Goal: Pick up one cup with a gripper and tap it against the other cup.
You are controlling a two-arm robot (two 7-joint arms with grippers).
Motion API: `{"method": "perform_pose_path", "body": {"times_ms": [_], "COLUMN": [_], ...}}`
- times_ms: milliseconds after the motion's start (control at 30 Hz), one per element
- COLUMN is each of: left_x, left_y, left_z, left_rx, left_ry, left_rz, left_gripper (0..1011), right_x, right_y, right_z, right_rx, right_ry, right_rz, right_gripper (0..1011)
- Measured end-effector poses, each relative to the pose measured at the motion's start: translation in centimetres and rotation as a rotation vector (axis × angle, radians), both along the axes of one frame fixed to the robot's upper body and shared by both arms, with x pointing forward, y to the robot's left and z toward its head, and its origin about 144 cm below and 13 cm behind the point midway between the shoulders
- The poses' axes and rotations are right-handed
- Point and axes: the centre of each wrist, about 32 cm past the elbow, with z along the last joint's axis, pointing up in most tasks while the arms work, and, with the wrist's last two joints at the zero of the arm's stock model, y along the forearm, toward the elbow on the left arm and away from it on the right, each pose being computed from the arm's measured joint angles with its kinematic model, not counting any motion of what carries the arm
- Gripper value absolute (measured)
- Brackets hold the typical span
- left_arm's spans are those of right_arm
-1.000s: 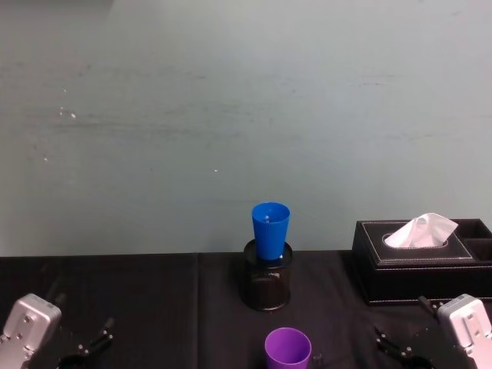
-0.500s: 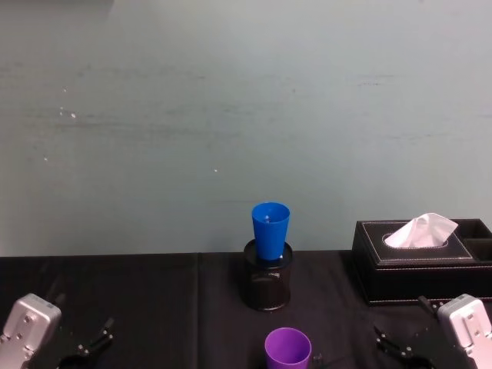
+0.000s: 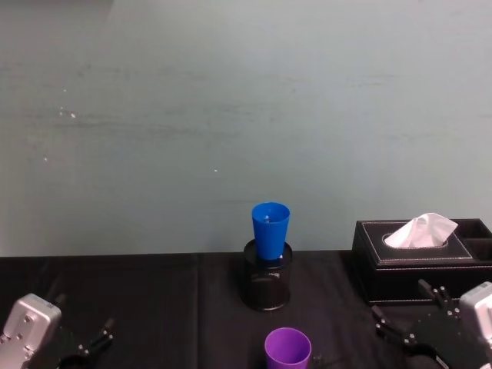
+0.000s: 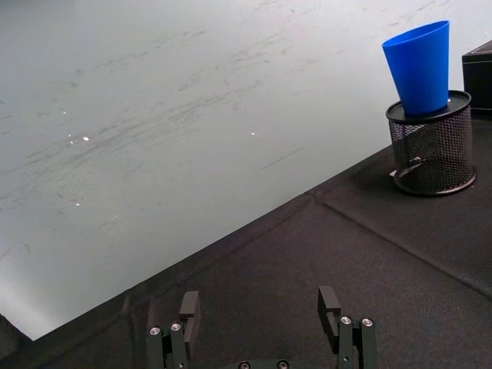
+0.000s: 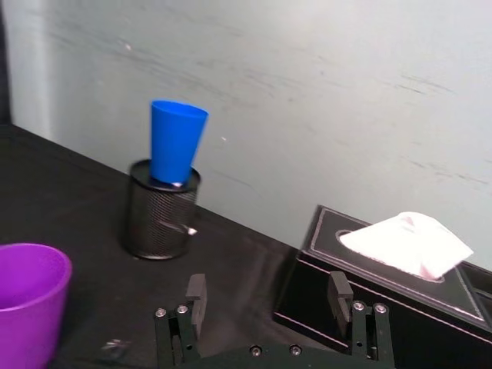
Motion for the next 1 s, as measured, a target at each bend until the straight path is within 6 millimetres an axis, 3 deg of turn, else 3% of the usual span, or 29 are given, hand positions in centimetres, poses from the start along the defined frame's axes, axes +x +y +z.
{"method": "perform_pose_path", "body": {"times_ms": [400,600,1000], "left_x": [0.0,0.0,0.0], "left_y": [0.0,0.0,0.0], "left_z": [0.0,0.0,0.0], "left_rx": [0.0,0.0,0.0], "left_ry": [0.0,0.0,0.0], "left_rz": [0.0,0.0,0.0], "left_gripper": [1000,1000,1000], "right_x": [-1.2,-0.8,0.9], "right_y": [-1.2,-0.6,0.4], "right_z": [-0.3,-1.2,-2.6], "right_rx": [0.083,0.101,0.106], "right_ry": [0.117,0.201,0.261], "right_rz": [0.277,0.395,0.472], "right_gripper": [1003,1003,1003]}}
